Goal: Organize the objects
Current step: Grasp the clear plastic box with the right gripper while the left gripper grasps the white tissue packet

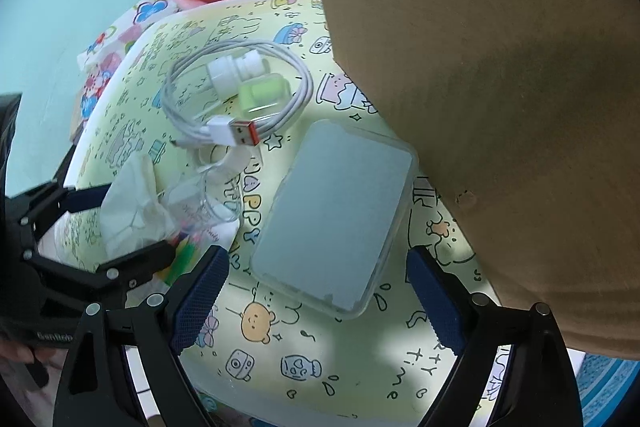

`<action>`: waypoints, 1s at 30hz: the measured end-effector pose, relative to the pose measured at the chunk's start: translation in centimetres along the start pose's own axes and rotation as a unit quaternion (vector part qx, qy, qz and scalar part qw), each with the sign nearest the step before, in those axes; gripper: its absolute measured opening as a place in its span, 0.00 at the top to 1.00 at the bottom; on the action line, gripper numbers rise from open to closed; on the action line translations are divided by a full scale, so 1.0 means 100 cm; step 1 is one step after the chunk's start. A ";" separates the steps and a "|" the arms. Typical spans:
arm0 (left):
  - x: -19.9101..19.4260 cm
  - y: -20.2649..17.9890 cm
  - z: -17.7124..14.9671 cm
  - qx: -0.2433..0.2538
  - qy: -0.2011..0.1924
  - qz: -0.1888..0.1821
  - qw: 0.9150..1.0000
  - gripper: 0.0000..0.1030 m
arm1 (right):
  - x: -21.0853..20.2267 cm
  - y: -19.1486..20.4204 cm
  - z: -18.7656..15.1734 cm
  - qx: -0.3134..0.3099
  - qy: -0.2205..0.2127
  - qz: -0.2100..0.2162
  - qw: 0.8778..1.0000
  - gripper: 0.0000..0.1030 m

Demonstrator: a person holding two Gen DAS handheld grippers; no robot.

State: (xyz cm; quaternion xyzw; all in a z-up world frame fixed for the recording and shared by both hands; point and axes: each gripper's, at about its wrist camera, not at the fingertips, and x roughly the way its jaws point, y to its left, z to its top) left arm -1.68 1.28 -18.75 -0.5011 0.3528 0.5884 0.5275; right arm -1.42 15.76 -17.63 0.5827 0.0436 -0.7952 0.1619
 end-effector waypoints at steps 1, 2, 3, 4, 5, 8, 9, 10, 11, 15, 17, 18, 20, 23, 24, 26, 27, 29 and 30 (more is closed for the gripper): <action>0.000 0.000 0.000 0.001 -0.001 0.000 1.000 0.11 | 0.001 -0.001 0.001 0.006 0.002 0.002 1.000 0.11; -0.001 0.000 0.000 0.002 -0.003 0.000 1.000 0.11 | 0.003 -0.002 0.002 0.013 0.005 0.004 1.000 0.11; -0.002 0.000 0.000 0.004 -0.004 0.000 1.000 0.11 | 0.003 -0.002 0.004 0.017 0.004 0.002 1.000 0.11; -0.002 0.000 0.000 0.006 -0.006 0.002 1.000 0.12 | 0.004 -0.001 0.005 0.017 0.004 -0.002 1.000 0.11; -0.004 0.000 0.000 0.008 -0.010 0.006 1.000 0.12 | 0.005 0.001 0.006 0.014 0.005 -0.004 1.000 0.11; -0.004 -0.001 0.000 0.019 -0.016 0.014 1.000 0.12 | 0.007 0.007 0.010 0.003 0.006 -0.018 1.000 0.12; -0.004 0.000 0.001 0.023 -0.015 0.015 1.000 0.12 | 0.009 0.008 0.011 0.002 0.007 -0.025 1.000 0.13; -0.001 -0.002 -0.001 0.025 -0.016 0.015 0.999 0.12 | 0.010 0.009 0.012 0.000 0.007 -0.031 1.000 0.13; -0.001 -0.002 -0.001 0.026 -0.015 0.015 0.999 0.12 | 0.011 0.010 0.013 -0.002 0.008 -0.036 0.999 0.13; -0.001 0.000 -0.002 0.018 -0.003 0.004 1.000 0.12 | 0.015 0.014 0.017 -0.013 0.010 -0.059 0.998 0.16; 0.000 0.002 -0.001 0.016 0.000 0.002 1.000 0.12 | 0.015 0.016 0.017 -0.023 0.008 -0.081 0.996 0.27; 0.000 0.001 -0.001 0.023 0.000 0.004 1.000 0.12 | 0.014 0.016 0.018 -0.030 0.005 -0.088 0.996 0.29; -0.001 -0.001 -0.001 0.033 -0.003 0.012 0.999 0.12 | 0.015 0.015 0.018 -0.027 0.011 -0.085 0.996 0.29; -0.002 -0.004 -0.001 0.046 -0.005 0.019 0.999 0.13 | 0.013 0.016 0.016 -0.028 0.013 -0.085 0.996 0.33; -0.002 -0.005 -0.001 0.048 -0.005 0.020 0.999 0.13 | 0.012 0.017 0.015 -0.028 0.014 -0.082 0.996 0.33; -0.002 -0.006 -0.001 0.050 -0.005 0.024 0.998 0.14 | 0.011 0.017 0.012 -0.028 0.015 -0.076 0.997 0.35; -0.003 -0.005 -0.001 0.050 -0.007 0.028 0.998 0.15 | 0.010 0.017 0.010 -0.027 0.016 -0.073 0.997 0.36; -0.004 -0.004 0.000 0.048 -0.005 0.032 0.998 0.17 | 0.006 0.014 0.006 -0.019 0.016 -0.067 0.997 0.36; -0.004 -0.003 0.000 0.044 -0.004 0.031 0.999 0.18 | 0.003 0.012 0.004 -0.014 0.017 -0.063 0.998 0.37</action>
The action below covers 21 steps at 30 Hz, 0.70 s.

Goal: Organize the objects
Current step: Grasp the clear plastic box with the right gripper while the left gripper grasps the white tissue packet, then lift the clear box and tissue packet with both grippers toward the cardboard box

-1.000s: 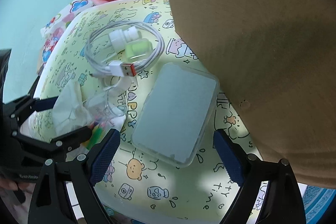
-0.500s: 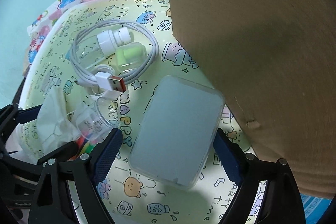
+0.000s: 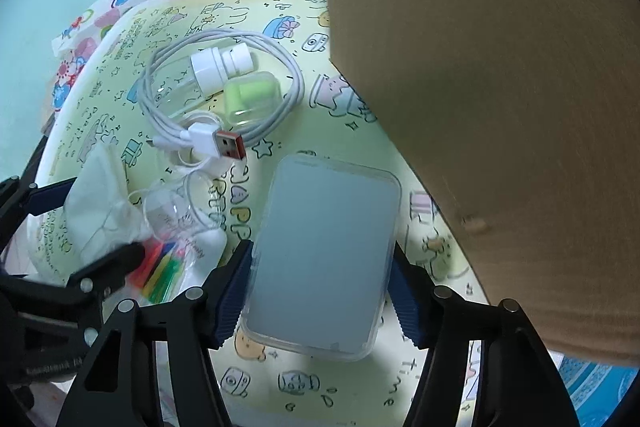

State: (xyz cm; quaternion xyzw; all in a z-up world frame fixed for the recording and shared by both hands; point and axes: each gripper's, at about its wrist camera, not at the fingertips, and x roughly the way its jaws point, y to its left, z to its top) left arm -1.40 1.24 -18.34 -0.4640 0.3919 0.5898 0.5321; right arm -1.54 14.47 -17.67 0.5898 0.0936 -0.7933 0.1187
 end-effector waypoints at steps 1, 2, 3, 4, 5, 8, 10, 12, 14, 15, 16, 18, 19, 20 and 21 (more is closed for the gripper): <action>0.000 0.001 0.000 -0.003 0.002 -0.001 1.000 0.18 | -0.001 -0.002 -0.001 0.006 0.000 0.003 1.000 0.37; 0.000 0.001 0.000 -0.006 0.003 -0.002 1.000 0.18 | -0.003 -0.005 -0.003 0.012 0.002 0.007 1.000 0.37; -0.001 0.001 0.000 -0.006 0.005 -0.004 1.000 0.18 | -0.004 -0.007 -0.004 0.015 0.009 0.014 1.000 0.37; -0.001 0.001 -0.001 -0.007 0.005 -0.005 1.000 0.18 | -0.004 -0.007 -0.006 0.015 0.017 0.018 1.000 0.37; -0.002 -0.001 -0.001 -0.007 0.005 -0.006 1.000 0.18 | -0.005 -0.007 -0.008 0.015 0.020 0.018 1.000 0.37; -0.002 -0.008 -0.003 0.003 0.008 -0.005 1.000 0.18 | -0.010 -0.005 -0.016 0.006 0.026 0.008 1.000 0.38; -0.002 -0.012 -0.004 0.007 0.017 -0.014 1.000 0.18 | -0.012 -0.004 -0.020 0.004 0.029 0.013 0.999 0.38; -0.003 -0.014 -0.005 0.005 0.023 -0.028 0.999 0.19 | -0.016 -0.004 -0.023 0.001 0.032 0.017 0.999 0.39; -0.008 -0.017 -0.005 0.004 0.021 -0.033 0.999 0.19 | -0.022 -0.004 -0.027 -0.005 0.032 0.017 0.999 0.39; -0.011 -0.018 -0.005 0.007 0.018 -0.032 0.999 0.19 | -0.027 -0.005 -0.029 -0.007 0.029 0.019 0.999 0.39; -0.014 -0.019 -0.005 0.009 0.015 -0.031 0.999 0.19 | -0.031 -0.006 -0.030 -0.007 0.027 0.021 0.999 0.40; -0.021 -0.021 -0.006 0.011 0.010 -0.031 0.999 0.19 | -0.042 -0.006 -0.031 -0.013 0.015 0.032 0.999 0.40; -0.024 -0.022 -0.006 0.013 0.007 -0.030 0.999 0.19 | -0.047 -0.006 -0.031 -0.019 0.011 0.036 0.999 0.40; -0.028 -0.024 -0.006 0.014 0.006 -0.029 0.999 0.19 | -0.051 -0.005 -0.031 -0.022 0.009 0.038 0.999 0.40; -0.032 -0.025 -0.007 0.016 0.005 -0.029 0.999 0.19 | -0.056 -0.004 -0.032 -0.026 0.007 0.037 0.999 0.40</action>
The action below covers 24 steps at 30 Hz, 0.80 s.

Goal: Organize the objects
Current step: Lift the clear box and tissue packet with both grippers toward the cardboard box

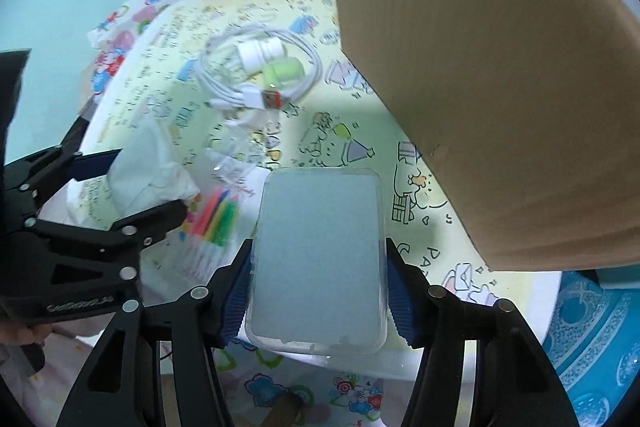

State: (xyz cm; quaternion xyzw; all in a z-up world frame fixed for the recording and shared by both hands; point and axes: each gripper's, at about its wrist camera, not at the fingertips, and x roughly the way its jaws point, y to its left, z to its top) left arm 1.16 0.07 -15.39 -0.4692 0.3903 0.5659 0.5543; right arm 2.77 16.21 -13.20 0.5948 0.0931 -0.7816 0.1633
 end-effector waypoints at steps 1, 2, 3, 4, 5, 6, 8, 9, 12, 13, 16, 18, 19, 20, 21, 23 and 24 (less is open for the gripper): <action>-0.003 -0.001 0.000 0.001 -0.001 0.000 1.000 0.19 | -0.006 0.001 0.000 -0.004 -0.002 -0.002 1.000 0.40; -0.006 -0.003 -0.001 0.005 -0.001 -0.002 1.000 0.19 | -0.009 0.001 0.000 -0.006 -0.003 -0.003 1.000 0.40; -0.010 -0.005 -0.001 0.007 -0.003 -0.003 1.000 0.19 | -0.014 0.002 0.000 -0.007 -0.003 -0.001 1.000 0.40; -0.013 -0.005 0.001 0.010 -0.004 -0.003 1.000 0.20 | -0.016 0.003 0.002 -0.005 -0.003 0.000 1.000 0.40; -0.017 -0.007 0.002 0.014 -0.006 -0.003 1.000 0.20 | -0.019 0.003 0.003 -0.003 -0.002 0.003 1.000 0.40; -0.020 -0.009 0.002 0.019 -0.009 -0.003 1.000 0.20 | -0.022 0.003 0.003 -0.002 -0.002 0.005 1.000 0.40; -0.030 -0.014 0.005 0.028 -0.016 -0.001 0.999 0.20 | -0.030 0.003 0.004 -0.001 -0.006 0.005 1.000 0.40; -0.034 -0.017 0.005 0.033 -0.019 0.001 0.999 0.20 | -0.032 0.003 0.004 0.000 -0.009 0.005 1.000 0.40; -0.047 -0.022 0.009 0.046 -0.027 0.011 0.999 0.20 | -0.042 0.003 0.006 -0.002 -0.014 0.005 1.000 0.40; -0.051 -0.023 0.010 0.048 -0.029 0.011 0.998 0.20 | -0.046 0.003 0.006 -0.005 -0.016 0.004 1.000 0.40; -0.063 -0.024 0.013 0.053 -0.037 0.011 0.998 0.20 | -0.058 0.003 0.007 -0.013 -0.024 -0.003 1.000 0.40; -0.069 -0.026 0.015 0.058 -0.042 0.012 0.997 0.20 | -0.065 0.002 0.008 -0.015 -0.028 -0.004 0.999 0.40; -0.074 -0.028 0.016 0.061 -0.044 0.013 0.997 0.20 | -0.068 0.001 0.008 -0.017 -0.030 -0.004 0.999 0.40; -0.077 -0.029 0.017 0.064 -0.046 0.015 0.997 0.20 | -0.071 0.001 0.009 -0.018 -0.032 -0.005 0.999 0.40; -0.081 -0.031 0.018 0.068 -0.049 0.017 0.996 0.20 | -0.076 0.001 0.009 -0.021 -0.037 -0.007 0.999 0.40; -0.086 -0.035 0.020 0.076 -0.054 0.020 0.995 0.20 | -0.084 0.001 0.008 -0.027 -0.043 -0.012 0.999 0.40; -0.090 -0.037 0.021 0.082 -0.056 0.022 0.995 0.20 | -0.087 0.002 0.008 -0.031 -0.045 -0.015 0.998 0.40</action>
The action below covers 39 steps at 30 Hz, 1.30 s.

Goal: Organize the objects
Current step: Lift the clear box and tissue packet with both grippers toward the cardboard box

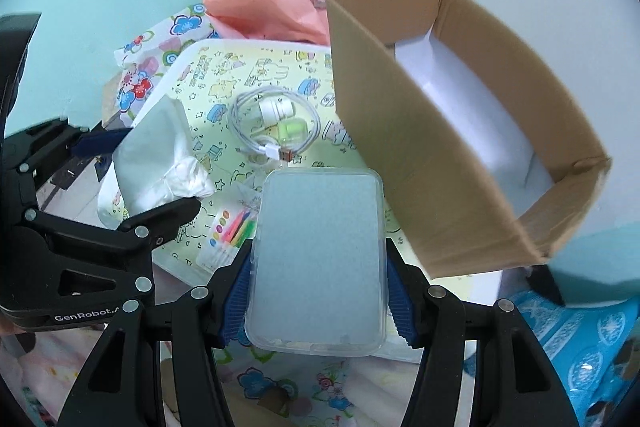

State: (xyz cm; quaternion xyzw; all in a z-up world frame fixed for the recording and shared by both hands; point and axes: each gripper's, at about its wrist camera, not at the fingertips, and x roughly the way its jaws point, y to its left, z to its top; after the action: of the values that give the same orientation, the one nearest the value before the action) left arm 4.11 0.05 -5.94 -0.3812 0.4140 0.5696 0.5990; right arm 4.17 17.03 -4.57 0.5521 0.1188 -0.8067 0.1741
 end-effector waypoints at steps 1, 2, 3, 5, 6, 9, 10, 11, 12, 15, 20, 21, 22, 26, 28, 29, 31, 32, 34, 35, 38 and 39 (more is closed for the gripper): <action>-0.003 -0.001 0.002 0.003 -0.003 0.002 1.000 0.20 | -0.004 0.000 0.000 -0.002 -0.002 -0.001 1.000 0.40; -0.008 -0.002 0.004 0.006 -0.006 0.004 1.000 0.20 | -0.008 -0.001 0.001 -0.004 -0.003 0.000 1.000 0.40; -0.011 -0.003 0.005 0.009 -0.008 0.004 1.000 0.20 | -0.011 -0.001 0.002 -0.004 -0.004 0.001 1.000 0.40; -0.019 -0.005 0.009 0.012 -0.015 0.005 1.000 0.20 | -0.017 -0.002 0.004 -0.028 -0.005 0.005 1.000 0.40; -0.021 -0.005 0.010 0.015 -0.017 0.004 1.000 0.20 | -0.020 -0.003 0.006 -0.028 -0.008 0.005 1.000 0.40; -0.029 -0.005 0.015 0.019 -0.022 0.002 1.000 0.20 | -0.028 -0.004 0.008 -0.029 -0.012 0.005 1.000 0.40; -0.031 -0.006 0.017 0.021 -0.024 0.001 0.999 0.20 | -0.031 -0.005 0.009 -0.029 -0.015 0.004 0.999 0.40; -0.033 -0.006 0.018 0.021 -0.026 -0.001 0.999 0.20 | -0.034 -0.006 0.010 -0.029 -0.018 0.005 0.999 0.40; -0.035 -0.006 0.019 0.022 -0.027 -0.003 0.999 0.20 | -0.037 -0.007 0.010 -0.028 -0.020 0.007 0.999 0.40; -0.040 -0.008 0.025 0.024 -0.031 -0.006 0.999 0.20 | -0.046 -0.008 0.013 -0.032 -0.024 0.010 0.999 0.40; -0.050 -0.011 0.039 0.029 -0.042 -0.009 0.999 0.20 | -0.058 -0.017 0.022 -0.028 -0.032 0.011 0.999 0.40; -0.052 -0.012 0.041 0.032 -0.044 -0.008 0.998 0.20 | -0.059 -0.018 0.023 -0.027 -0.032 0.012 0.999 0.40; -0.054 -0.014 0.045 0.035 -0.047 -0.006 0.998 0.20 | -0.062 -0.020 0.025 -0.025 -0.034 0.012 0.999 0.40; -0.061 -0.021 0.058 0.047 -0.057 -0.004 0.997 0.20 | -0.069 -0.032 0.032 -0.020 -0.040 0.005 0.999 0.40; -0.063 -0.024 0.065 0.051 -0.062 -0.007 0.997 0.20 | -0.073 -0.039 0.036 -0.017 -0.043 0.003 0.999 0.40; -0.064 -0.026 0.069 0.053 -0.064 -0.009 0.996 0.20 | -0.074 -0.042 0.037 -0.015 -0.044 0.002 0.999 0.40; -0.064 -0.030 0.075 0.055 -0.065 -0.014 0.996 0.20 | -0.076 -0.050 0.040 -0.011 -0.047 0.001 0.999 0.40; -0.064 -0.033 0.079 0.056 -0.065 -0.016 0.996 0.20 | -0.077 -0.054 0.041 -0.008 -0.048 0.001 0.999 0.40; -0.063 -0.039 0.087 0.061 -0.066 -0.017 0.996 0.20 | -0.078 -0.062 0.044 -0.002 -0.049 0.000 0.999 0.40; -0.062 -0.042 0.091 0.065 -0.067 -0.017 0.996 0.20 | -0.078 -0.066 0.045 0.000 -0.049 0.000 0.999 0.40; -0.062 -0.051 0.100 0.072 -0.070 -0.020 0.995 0.20 | -0.077 -0.079 0.048 0.008 -0.050 -0.001 0.999 0.40; -0.061 -0.054 0.103 0.073 -0.071 -0.022 0.995 0.20 | -0.077 -0.082 0.049 0.011 -0.050 -0.002 0.999 0.40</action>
State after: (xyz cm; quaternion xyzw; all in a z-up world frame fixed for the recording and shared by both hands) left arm 10.06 7.04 3.48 -0.3042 0.4022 0.5505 0.6653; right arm -0.85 23.73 4.35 0.5127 0.1022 -0.8348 0.1726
